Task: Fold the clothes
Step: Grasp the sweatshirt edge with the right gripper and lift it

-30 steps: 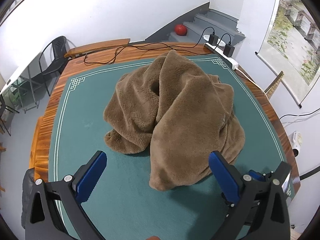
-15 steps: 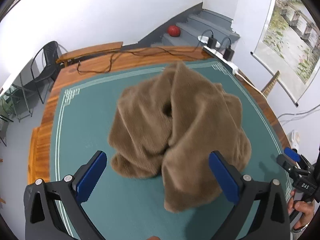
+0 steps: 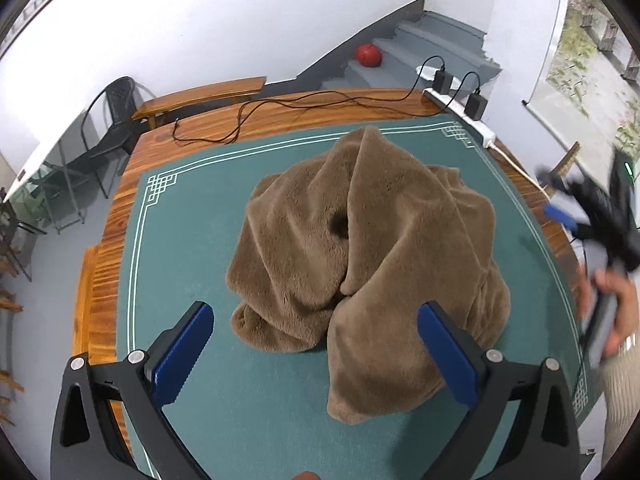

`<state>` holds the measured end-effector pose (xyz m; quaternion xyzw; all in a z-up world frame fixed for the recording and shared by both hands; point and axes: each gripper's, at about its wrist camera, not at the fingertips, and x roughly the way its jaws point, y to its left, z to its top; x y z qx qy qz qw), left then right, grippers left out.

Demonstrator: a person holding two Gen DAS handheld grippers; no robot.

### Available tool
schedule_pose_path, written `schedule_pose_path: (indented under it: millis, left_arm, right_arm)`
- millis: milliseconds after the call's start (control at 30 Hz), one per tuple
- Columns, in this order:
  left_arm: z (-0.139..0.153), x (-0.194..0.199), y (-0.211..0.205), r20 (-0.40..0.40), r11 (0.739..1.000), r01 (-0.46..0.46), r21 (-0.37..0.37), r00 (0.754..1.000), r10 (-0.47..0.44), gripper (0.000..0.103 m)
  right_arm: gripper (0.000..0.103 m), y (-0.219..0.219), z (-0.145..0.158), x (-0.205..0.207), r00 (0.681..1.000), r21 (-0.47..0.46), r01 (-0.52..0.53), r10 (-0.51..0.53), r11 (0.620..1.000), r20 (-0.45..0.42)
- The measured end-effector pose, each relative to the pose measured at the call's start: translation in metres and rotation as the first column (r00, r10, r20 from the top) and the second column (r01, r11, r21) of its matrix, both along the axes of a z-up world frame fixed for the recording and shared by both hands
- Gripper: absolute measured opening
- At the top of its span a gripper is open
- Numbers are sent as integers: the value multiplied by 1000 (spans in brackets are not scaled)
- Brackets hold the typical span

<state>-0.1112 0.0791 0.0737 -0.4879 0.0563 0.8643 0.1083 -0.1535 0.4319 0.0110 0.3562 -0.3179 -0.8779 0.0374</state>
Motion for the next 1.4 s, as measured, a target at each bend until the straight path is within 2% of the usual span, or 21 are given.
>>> schedule_pose_path:
  millis: [200, 233, 300, 333, 367, 467, 567, 700, 833, 1000, 1033, 1067, 1133, 1200, 1300, 1400]
  left_arm:
    - [-7, 4, 11, 32, 998, -37, -49, 999, 38, 102]
    - [-8, 4, 11, 38, 998, -43, -54, 998, 45, 102]
    - [-12, 2, 11, 49, 997, -58, -58, 997, 61, 102]
    - [-14, 1, 10, 55, 996, -65, -61, 996, 68, 102]
    - [-16, 0, 10, 61, 995, -72, -63, 995, 76, 102]
    - [-21, -3, 9, 78, 993, -93, -71, 992, 99, 102]
    - [-27, -5, 8, 94, 990, -114, -78, 988, 122, 102]
    - [-33, -8, 6, 113, 987, -136, -84, 983, 145, 102]
    - [-34, -8, 3, 120, 987, -139, -84, 982, 149, 102]
    - [-38, -7, -3, 134, 985, -155, -79, 977, 164, 102]
    - [-39, -7, -5, 137, 984, -158, -77, 976, 168, 102]
    - [-40, -7, -7, 139, 984, -161, -74, 976, 170, 102]
    - [-41, -6, -10, 145, 984, -165, -64, 974, 173, 102]
    - [-39, -6, -14, 143, 984, -167, -58, 974, 174, 102]
    - [-36, -4, -19, 134, 984, -170, -48, 975, 175, 102]
    - [-31, -2, -29, 123, 984, -175, -29, 976, 177, 102]
  right_arm:
    - [101, -3, -17, -74, 996, -16, -93, 93, 996, 5]
    - [95, -4, -24, -84, 994, -19, -104, 105, 994, 24]
    - [72, -6, -41, -101, 989, -22, -123, 124, 992, 82]
    - [55, -7, -50, -108, 985, -16, -126, 127, 992, 115]
    - [53, -7, -58, -114, 981, -10, -127, 127, 992, 145]
    - [53, -3, -78, -119, 975, -28, -107, 111, 994, 192]
    - [53, 0, -91, -125, 975, -89, -110, 125, 990, 184]
    - [53, -3, -97, -137, 970, -91, -130, 145, 987, 193]
    - [53, -2, -107, -146, 969, -149, -120, 149, 981, 198]
    - [53, -1, -108, -154, 972, -216, -143, 178, 966, 150]
    - [43, -3, -105, -155, 972, -223, -162, 195, 961, 132]
    - [25, -6, -102, -154, 970, -235, -183, 214, 955, 112]
    - [17, -14, -91, -151, 966, -269, -230, 253, 935, 52]
    - [14, -25, -73, -142, 957, -283, -285, 291, 916, -24]
    - [12, -45, -40, -125, 925, -287, -379, 355, 880, -136]
    - [12, -69, 0, -99, 865, -273, -493, 429, 826, -261]
